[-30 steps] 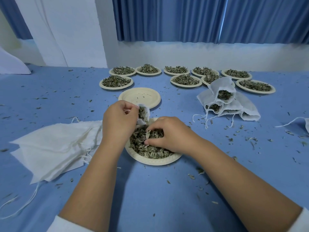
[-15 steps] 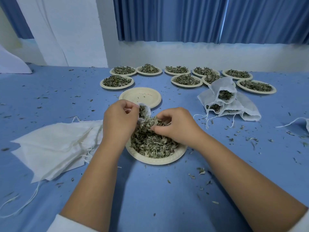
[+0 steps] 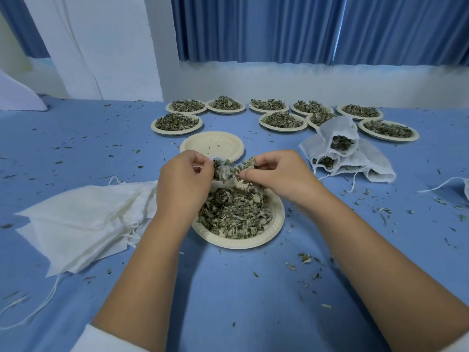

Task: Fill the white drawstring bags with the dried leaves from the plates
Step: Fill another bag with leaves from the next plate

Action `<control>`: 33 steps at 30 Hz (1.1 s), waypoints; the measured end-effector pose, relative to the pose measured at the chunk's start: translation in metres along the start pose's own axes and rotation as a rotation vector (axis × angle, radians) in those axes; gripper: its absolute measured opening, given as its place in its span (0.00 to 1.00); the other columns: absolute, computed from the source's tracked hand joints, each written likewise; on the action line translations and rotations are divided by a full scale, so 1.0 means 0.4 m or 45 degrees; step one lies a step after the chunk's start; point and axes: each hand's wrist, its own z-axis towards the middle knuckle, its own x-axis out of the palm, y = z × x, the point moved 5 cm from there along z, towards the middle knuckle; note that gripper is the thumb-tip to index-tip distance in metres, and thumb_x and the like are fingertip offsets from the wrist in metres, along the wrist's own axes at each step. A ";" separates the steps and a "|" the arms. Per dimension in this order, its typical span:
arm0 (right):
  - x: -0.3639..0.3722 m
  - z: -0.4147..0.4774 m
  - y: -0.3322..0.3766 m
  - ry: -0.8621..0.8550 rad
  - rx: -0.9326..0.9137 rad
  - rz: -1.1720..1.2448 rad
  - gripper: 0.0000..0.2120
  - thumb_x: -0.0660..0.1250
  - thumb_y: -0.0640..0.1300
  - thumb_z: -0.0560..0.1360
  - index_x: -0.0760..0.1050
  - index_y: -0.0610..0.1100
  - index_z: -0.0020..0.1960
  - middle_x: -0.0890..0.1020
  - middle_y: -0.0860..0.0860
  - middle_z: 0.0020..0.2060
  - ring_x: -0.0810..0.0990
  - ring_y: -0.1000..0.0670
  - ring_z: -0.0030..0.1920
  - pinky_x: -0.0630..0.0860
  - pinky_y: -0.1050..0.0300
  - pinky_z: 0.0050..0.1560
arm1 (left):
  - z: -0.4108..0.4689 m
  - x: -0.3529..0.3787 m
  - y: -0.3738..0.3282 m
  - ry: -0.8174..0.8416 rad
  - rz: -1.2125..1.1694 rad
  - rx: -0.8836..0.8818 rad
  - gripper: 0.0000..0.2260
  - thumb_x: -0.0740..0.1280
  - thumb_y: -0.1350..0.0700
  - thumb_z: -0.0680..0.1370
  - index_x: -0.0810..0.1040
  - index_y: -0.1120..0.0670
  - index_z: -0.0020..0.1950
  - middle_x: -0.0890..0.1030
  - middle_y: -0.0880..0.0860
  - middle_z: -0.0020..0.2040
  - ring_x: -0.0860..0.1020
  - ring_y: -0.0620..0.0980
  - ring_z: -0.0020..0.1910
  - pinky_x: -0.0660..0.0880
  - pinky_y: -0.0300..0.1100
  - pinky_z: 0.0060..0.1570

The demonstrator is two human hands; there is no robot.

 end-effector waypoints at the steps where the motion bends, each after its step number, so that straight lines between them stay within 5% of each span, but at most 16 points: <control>1: 0.002 -0.001 0.002 -0.006 0.003 0.005 0.18 0.79 0.43 0.68 0.79 0.40 0.54 0.81 0.52 0.37 0.77 0.63 0.26 0.71 0.72 0.29 | 0.000 0.001 -0.001 0.006 0.000 -0.002 0.05 0.67 0.53 0.78 0.80 0.51 0.43 0.77 0.40 0.35 0.75 0.35 0.35 0.66 0.29 0.31; 5: 0.018 0.000 -0.005 -0.054 -0.035 -0.164 0.15 0.79 0.47 0.68 0.79 0.47 0.51 0.79 0.57 0.37 0.77 0.62 0.35 0.72 0.69 0.39 | -0.010 0.019 -0.012 0.091 -0.040 0.030 0.07 0.68 0.53 0.76 0.78 0.46 0.38 0.78 0.40 0.32 0.74 0.27 0.32 0.66 0.23 0.29; 8: 0.034 -0.001 -0.007 -0.103 -0.177 -0.406 0.07 0.77 0.46 0.69 0.78 0.49 0.40 0.77 0.59 0.33 0.74 0.62 0.33 0.68 0.68 0.36 | -0.018 0.035 -0.020 0.187 -0.070 0.062 0.08 0.69 0.52 0.76 0.78 0.44 0.36 0.79 0.36 0.31 0.74 0.27 0.33 0.67 0.23 0.31; 13: 0.057 -0.009 -0.004 -0.109 -0.283 -0.604 0.06 0.73 0.45 0.70 0.82 0.44 0.45 0.74 0.58 0.30 0.72 0.58 0.32 0.65 0.67 0.33 | -0.023 0.053 -0.025 0.291 -0.108 0.072 0.07 0.70 0.52 0.75 0.80 0.45 0.37 0.78 0.40 0.28 0.74 0.33 0.28 0.67 0.25 0.29; 18: 0.069 -0.020 0.002 0.066 -0.218 -0.327 0.03 0.73 0.47 0.70 0.82 0.55 0.42 0.77 0.59 0.24 0.72 0.58 0.27 0.69 0.65 0.30 | -0.019 0.046 -0.022 0.249 -0.125 0.017 0.07 0.70 0.53 0.75 0.80 0.46 0.37 0.80 0.43 0.32 0.75 0.34 0.30 0.67 0.26 0.30; 24: 0.058 -0.009 -0.012 -0.005 -0.015 0.117 0.06 0.71 0.45 0.73 0.82 0.56 0.46 0.82 0.55 0.46 0.81 0.57 0.43 0.79 0.61 0.47 | -0.017 0.039 -0.012 0.232 -0.256 -0.096 0.06 0.69 0.53 0.76 0.81 0.48 0.40 0.78 0.40 0.25 0.74 0.36 0.26 0.69 0.37 0.33; 28: 0.044 -0.013 -0.013 -0.137 -0.054 0.180 0.10 0.75 0.39 0.71 0.81 0.54 0.44 0.77 0.56 0.40 0.74 0.63 0.31 0.72 0.71 0.34 | -0.018 0.040 -0.015 0.249 -0.298 -0.105 0.05 0.71 0.52 0.75 0.81 0.48 0.39 0.77 0.42 0.25 0.73 0.36 0.25 0.69 0.37 0.34; 33: 0.057 -0.023 0.001 -0.125 -0.196 0.050 0.12 0.74 0.36 0.71 0.78 0.53 0.41 0.78 0.54 0.34 0.72 0.59 0.30 0.72 0.66 0.36 | -0.022 0.043 -0.023 0.276 -0.278 -0.073 0.05 0.72 0.53 0.74 0.81 0.48 0.39 0.78 0.43 0.25 0.75 0.39 0.28 0.72 0.38 0.35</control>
